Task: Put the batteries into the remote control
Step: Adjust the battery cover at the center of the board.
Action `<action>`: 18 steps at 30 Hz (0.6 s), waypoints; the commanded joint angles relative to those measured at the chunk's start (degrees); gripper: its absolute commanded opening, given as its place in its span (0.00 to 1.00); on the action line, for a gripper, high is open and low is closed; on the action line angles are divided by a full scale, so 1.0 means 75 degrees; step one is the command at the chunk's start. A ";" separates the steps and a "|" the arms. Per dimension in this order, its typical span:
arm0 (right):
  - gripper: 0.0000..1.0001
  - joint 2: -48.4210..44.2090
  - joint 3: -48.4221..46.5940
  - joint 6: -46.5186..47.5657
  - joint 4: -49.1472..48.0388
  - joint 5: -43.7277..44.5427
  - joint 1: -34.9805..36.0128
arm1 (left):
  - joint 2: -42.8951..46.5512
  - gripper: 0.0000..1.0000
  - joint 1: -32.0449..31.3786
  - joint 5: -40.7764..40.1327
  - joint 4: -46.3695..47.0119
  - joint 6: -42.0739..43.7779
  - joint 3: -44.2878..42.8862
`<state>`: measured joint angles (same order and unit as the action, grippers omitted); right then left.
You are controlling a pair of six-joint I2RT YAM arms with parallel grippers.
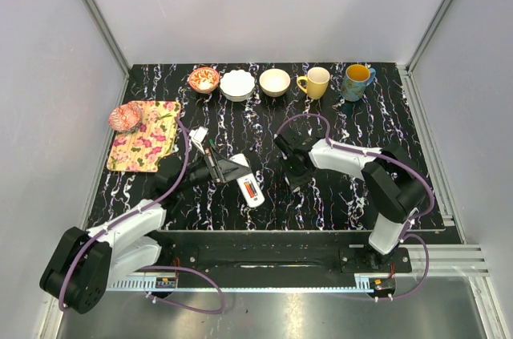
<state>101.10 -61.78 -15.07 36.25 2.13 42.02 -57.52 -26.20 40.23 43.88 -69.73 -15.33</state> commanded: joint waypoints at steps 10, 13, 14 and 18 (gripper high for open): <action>0.00 -0.1481 0.0315 -0.0639 0.0346 0.0700 0.0011 | -0.0487 0.00 -0.0140 -0.0313 0.0595 -0.0089 -0.0370; 0.00 -0.1094 0.0397 -0.0557 0.0254 0.0479 0.0011 | -0.0593 0.00 -0.0245 -0.0406 0.0700 -0.0135 -0.0370; 0.00 -0.0954 0.0479 -0.0638 0.0125 0.0408 0.0011 | -0.0616 0.00 -0.0269 -0.0430 0.0712 -0.0136 -0.0347; 0.00 -0.0625 0.0643 -0.1247 -0.0403 0.0278 -0.0141 | -0.0640 0.00 -0.0374 -0.0512 0.0724 -0.0159 -0.0288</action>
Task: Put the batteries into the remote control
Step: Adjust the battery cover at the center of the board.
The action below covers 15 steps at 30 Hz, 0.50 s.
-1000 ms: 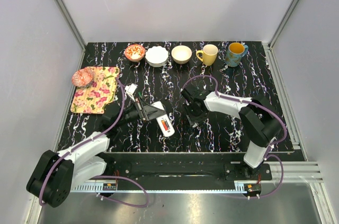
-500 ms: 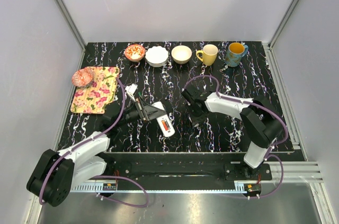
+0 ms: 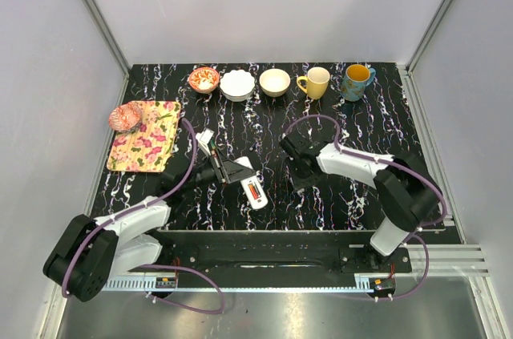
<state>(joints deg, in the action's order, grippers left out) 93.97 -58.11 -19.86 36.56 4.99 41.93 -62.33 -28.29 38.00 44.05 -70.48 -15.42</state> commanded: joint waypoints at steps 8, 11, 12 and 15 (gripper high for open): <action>0.11 0.0711 -0.0174 -0.1408 -0.0726 0.0237 -0.0142 | 0.0060 0.00 -0.0153 -0.0238 0.0665 -0.0060 -0.0299; 0.31 0.0841 -0.0245 -0.1197 -0.0655 0.0038 -0.0142 | 0.0072 0.00 -0.0177 -0.0215 0.0689 -0.0048 -0.0276; 0.36 0.0841 -0.0221 -0.1150 -0.0655 0.0014 -0.0142 | 0.0072 0.00 -0.0177 -0.0215 0.0689 -0.0048 -0.0264; 0.51 0.0783 -0.0186 -0.0892 -0.0562 0.0153 -0.0142 | 0.0083 0.00 -0.0177 -0.0238 0.0724 -0.0037 -0.0217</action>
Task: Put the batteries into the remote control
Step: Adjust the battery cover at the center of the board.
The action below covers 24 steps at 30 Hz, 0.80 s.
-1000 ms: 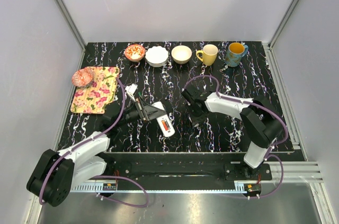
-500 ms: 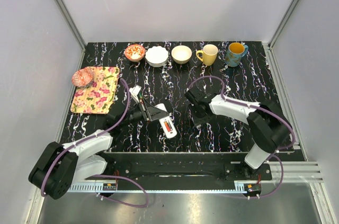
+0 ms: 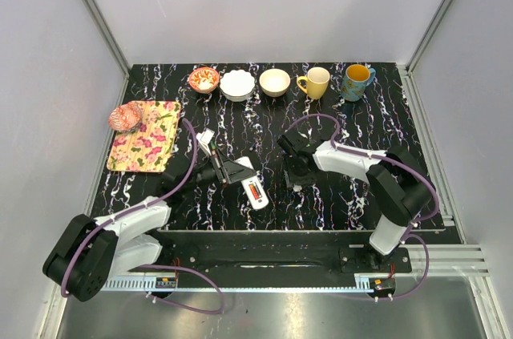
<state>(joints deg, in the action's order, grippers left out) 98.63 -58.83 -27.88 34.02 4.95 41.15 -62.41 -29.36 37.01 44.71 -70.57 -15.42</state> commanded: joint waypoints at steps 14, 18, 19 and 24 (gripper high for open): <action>0.63 0.0396 -0.0910 0.1524 0.0479 0.0383 0.0080 | -0.0093 0.00 -0.0093 -0.0049 0.0964 -0.0095 -0.0147; 0.58 0.0467 -0.0981 0.1713 0.0632 0.0360 0.0069 | -0.0069 0.00 -0.0104 -0.0072 0.0976 -0.0095 -0.0112; 0.58 0.0455 -0.0946 0.1713 0.0632 0.0348 0.0080 | -0.0069 0.00 -0.0104 -0.0072 0.0965 -0.0095 -0.0100; 0.57 0.0420 -0.0805 0.1760 0.0632 0.0032 0.0174 | -0.0127 0.00 -0.0104 -0.0060 0.1035 -0.0107 -0.0100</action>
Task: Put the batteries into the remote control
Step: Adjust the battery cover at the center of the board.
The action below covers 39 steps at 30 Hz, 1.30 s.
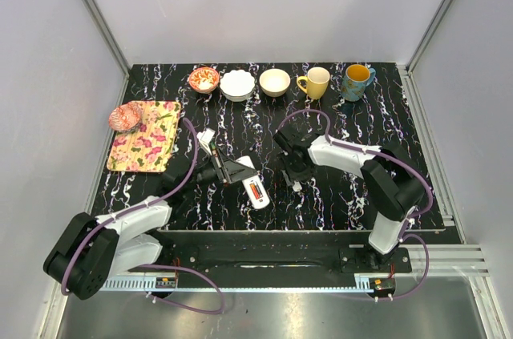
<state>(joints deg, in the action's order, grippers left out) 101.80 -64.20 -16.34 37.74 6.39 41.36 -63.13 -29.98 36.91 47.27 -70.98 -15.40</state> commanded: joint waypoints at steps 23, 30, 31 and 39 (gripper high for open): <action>0.55 0.0384 0.0275 0.0210 0.0031 -0.0395 0.0309 | -0.0067 0.00 -0.0081 -0.0081 0.0788 -0.0087 -0.0056; 0.54 0.0524 0.0416 0.0186 -0.0074 -0.0512 0.0297 | -0.0055 0.00 -0.0093 -0.0093 0.0788 -0.0087 -0.0021; 0.53 0.0559 0.0428 0.0175 -0.0098 -0.0513 0.0297 | -0.0055 0.00 -0.0093 -0.0093 0.0788 -0.0075 -0.0033; 0.39 0.0501 0.0451 0.0092 -0.0063 -0.0454 0.0274 | -0.0055 0.00 -0.0093 -0.0081 0.0764 -0.0075 -0.0033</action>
<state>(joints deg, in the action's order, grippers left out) 102.85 -63.68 -15.42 37.71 3.40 43.09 -63.96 -30.39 36.88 48.16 -71.50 -15.40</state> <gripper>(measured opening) 0.410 0.297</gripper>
